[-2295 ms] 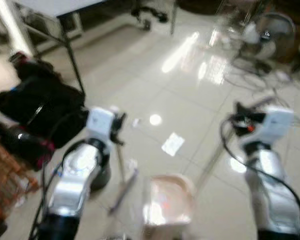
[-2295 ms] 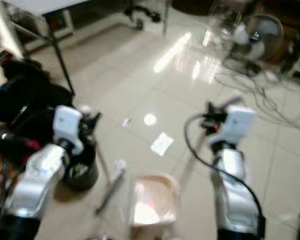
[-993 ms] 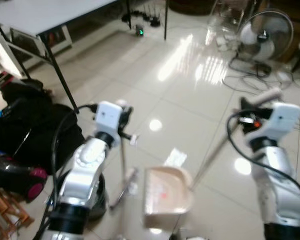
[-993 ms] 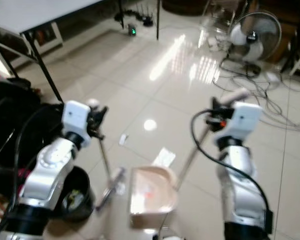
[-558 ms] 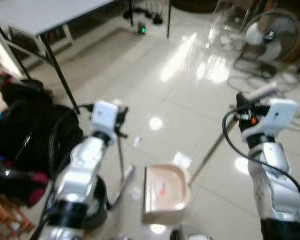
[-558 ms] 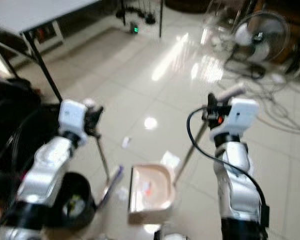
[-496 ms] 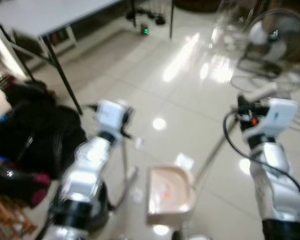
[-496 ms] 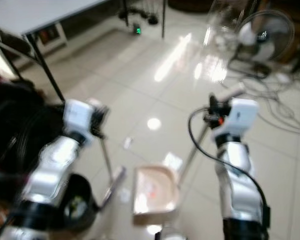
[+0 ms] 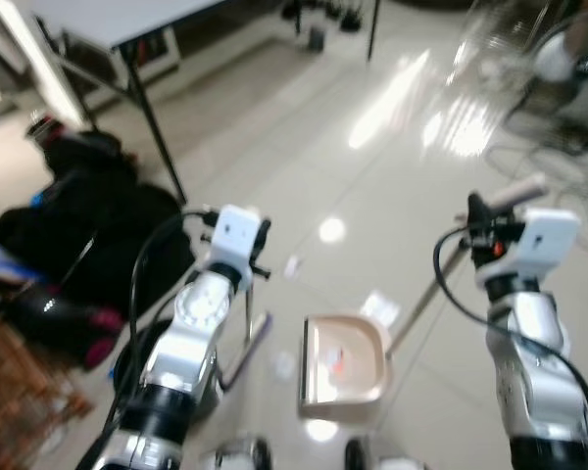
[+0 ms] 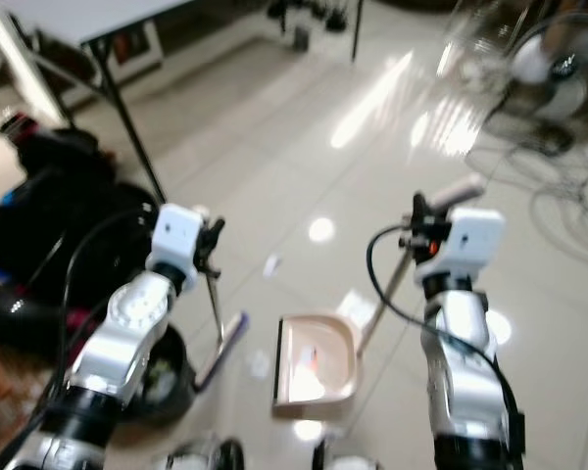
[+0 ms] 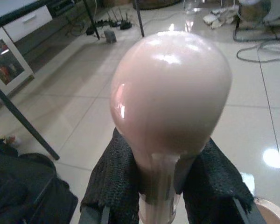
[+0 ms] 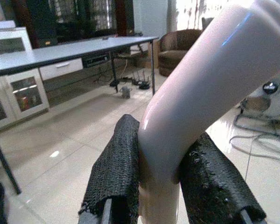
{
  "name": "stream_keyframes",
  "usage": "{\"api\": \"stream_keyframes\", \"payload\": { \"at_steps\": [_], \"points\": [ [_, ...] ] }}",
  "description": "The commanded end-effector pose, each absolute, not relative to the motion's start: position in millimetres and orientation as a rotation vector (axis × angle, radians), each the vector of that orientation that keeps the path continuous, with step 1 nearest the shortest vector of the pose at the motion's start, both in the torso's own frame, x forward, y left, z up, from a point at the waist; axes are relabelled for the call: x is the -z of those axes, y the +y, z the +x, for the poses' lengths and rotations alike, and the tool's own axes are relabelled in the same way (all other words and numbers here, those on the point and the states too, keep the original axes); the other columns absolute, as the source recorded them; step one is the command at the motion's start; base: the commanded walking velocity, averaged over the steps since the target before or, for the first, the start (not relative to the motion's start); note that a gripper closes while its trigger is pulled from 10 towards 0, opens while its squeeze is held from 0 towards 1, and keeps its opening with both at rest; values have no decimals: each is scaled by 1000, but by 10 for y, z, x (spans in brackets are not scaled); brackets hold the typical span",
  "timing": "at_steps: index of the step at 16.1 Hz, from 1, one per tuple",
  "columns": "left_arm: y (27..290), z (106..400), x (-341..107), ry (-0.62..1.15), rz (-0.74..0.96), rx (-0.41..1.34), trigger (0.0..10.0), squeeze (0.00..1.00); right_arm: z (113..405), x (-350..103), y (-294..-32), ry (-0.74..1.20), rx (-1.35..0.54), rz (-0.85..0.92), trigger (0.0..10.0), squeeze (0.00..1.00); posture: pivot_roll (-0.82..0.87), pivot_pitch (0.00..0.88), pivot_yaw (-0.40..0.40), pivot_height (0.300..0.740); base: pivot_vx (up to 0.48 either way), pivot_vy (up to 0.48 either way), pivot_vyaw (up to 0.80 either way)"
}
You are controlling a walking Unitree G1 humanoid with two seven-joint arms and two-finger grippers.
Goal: Sweep floor
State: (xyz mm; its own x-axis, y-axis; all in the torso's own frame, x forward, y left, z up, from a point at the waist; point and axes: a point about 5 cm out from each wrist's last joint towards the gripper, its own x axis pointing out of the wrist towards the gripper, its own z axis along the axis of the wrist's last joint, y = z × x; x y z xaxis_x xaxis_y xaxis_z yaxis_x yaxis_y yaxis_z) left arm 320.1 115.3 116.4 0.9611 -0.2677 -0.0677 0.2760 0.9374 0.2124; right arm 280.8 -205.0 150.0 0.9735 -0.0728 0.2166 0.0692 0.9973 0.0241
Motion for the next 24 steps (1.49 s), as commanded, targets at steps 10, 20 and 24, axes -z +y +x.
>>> {"api": "stream_keyframes", "payload": {
  "at_steps": [10,20,24],
  "points": [
    [1055,3391,-1393,-128,226,198,10000,0,3046,-1552,-1906,-352,5,-69,10000,0,28,472,101,740,0,0,0],
    [748,3540,-1458,-155,140,156,10000,0,3186,-1472,-1585,-475,78,-210,10000,0,103,483,173,740,0,0,0],
    [516,3612,-1605,-153,-27,163,10000,0,3134,-1423,-1411,-518,65,-208,10000,0,97,482,181,740,0,0,0]
  ]
}}
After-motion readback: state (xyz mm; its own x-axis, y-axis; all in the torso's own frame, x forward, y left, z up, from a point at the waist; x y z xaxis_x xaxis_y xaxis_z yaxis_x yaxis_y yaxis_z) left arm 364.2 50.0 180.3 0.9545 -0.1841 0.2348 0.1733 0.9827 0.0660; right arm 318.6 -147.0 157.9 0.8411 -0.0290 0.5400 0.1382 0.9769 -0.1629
